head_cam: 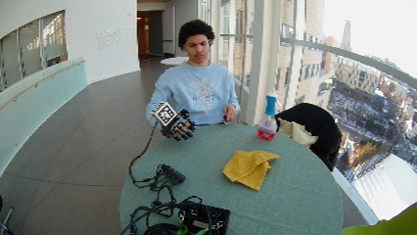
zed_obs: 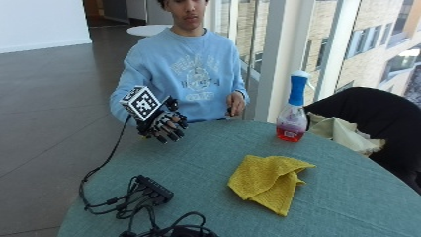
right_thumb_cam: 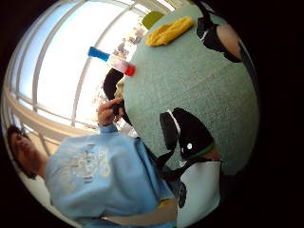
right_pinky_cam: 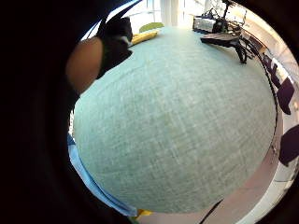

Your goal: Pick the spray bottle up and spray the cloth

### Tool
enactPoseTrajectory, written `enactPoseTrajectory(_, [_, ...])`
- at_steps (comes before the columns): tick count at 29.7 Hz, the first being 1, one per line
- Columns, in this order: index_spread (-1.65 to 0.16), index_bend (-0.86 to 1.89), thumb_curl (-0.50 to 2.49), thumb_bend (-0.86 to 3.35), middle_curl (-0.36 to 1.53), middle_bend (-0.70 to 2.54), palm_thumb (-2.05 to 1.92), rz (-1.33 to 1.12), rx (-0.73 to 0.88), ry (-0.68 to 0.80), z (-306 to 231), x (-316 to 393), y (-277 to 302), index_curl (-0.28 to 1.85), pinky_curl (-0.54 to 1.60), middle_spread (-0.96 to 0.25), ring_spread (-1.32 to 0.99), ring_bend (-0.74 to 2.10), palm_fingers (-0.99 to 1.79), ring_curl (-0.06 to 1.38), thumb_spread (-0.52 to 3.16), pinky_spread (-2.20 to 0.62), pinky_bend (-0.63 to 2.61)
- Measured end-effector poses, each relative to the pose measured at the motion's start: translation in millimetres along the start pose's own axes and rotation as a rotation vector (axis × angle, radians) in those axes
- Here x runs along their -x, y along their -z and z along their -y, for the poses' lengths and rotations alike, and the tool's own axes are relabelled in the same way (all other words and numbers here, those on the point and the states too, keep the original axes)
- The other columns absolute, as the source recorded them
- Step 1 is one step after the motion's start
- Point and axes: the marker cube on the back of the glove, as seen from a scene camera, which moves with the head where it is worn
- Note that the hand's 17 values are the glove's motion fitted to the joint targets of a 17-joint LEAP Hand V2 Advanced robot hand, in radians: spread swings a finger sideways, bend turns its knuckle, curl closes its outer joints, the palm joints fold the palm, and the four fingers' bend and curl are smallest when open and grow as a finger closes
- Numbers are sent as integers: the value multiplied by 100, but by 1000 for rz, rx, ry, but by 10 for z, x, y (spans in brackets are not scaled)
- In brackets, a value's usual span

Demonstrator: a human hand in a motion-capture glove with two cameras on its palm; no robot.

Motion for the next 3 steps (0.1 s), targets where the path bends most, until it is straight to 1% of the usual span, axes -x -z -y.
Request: enactPoseTrajectory(3, [-33, 17, 37, -2, 43, 34, 72, 4, 14, -14, -26, 14, -6, 34, 25, -9, -3, 31, 76, 35, 110, 23, 14])
